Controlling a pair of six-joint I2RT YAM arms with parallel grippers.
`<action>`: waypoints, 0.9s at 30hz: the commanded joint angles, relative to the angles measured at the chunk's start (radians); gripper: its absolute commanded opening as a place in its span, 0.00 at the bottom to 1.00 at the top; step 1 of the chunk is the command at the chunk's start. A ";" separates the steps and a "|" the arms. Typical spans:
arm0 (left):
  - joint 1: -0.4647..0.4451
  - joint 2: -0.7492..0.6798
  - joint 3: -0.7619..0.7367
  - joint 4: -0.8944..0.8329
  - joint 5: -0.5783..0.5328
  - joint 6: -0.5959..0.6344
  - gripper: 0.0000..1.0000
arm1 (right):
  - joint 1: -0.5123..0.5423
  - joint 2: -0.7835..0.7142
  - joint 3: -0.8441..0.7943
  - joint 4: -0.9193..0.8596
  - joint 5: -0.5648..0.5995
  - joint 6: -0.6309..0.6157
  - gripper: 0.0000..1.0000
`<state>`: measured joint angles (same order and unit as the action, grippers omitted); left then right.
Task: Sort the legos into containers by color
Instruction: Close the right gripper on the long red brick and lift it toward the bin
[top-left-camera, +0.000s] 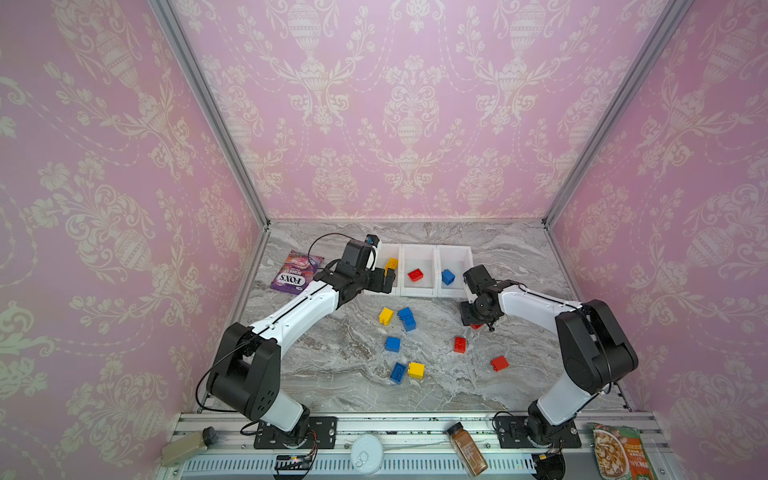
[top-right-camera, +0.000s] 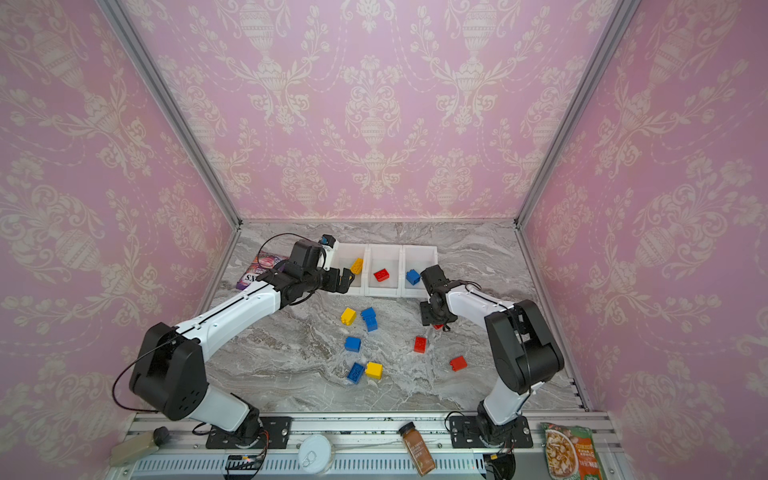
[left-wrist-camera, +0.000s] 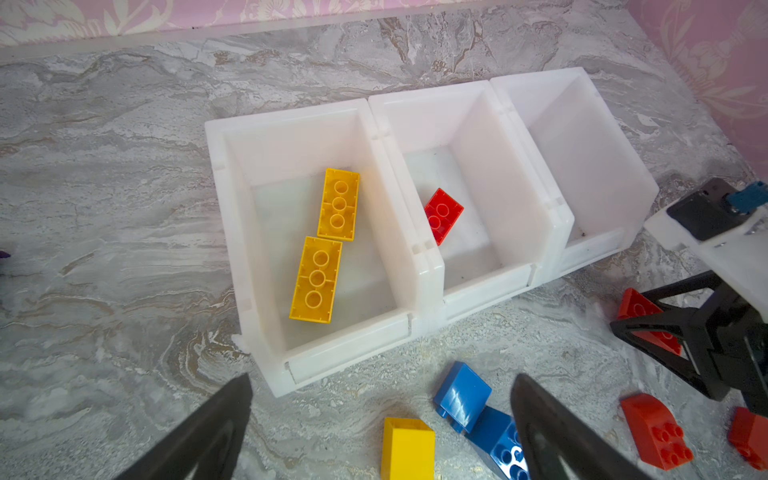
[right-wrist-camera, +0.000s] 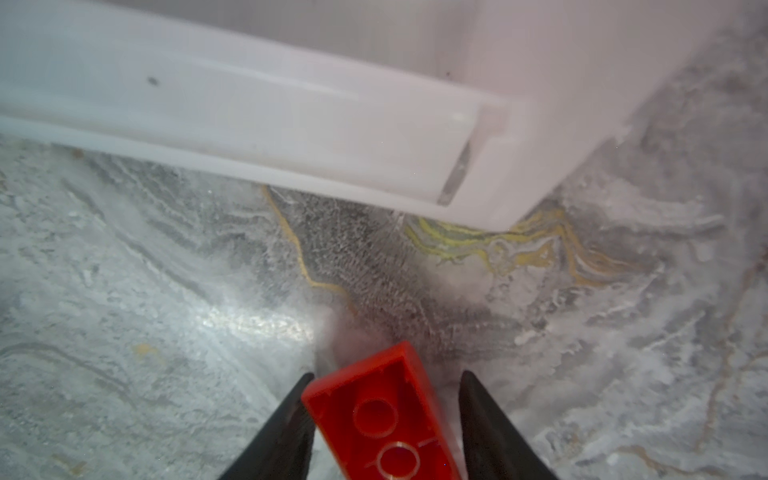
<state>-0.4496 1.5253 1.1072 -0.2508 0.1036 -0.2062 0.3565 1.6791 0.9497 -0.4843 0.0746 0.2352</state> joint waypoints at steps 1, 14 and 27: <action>-0.007 -0.035 -0.014 -0.001 0.018 -0.023 0.99 | 0.009 0.015 0.010 -0.036 0.034 -0.001 0.51; -0.006 -0.050 -0.018 -0.004 0.013 -0.025 0.99 | 0.027 -0.008 0.020 -0.056 0.049 0.018 0.28; -0.006 -0.078 -0.048 0.002 0.008 -0.030 0.99 | 0.137 -0.105 0.180 -0.148 0.031 0.070 0.23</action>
<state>-0.4496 1.4750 1.0748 -0.2504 0.1032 -0.2131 0.4759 1.6047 1.0645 -0.5930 0.1036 0.2729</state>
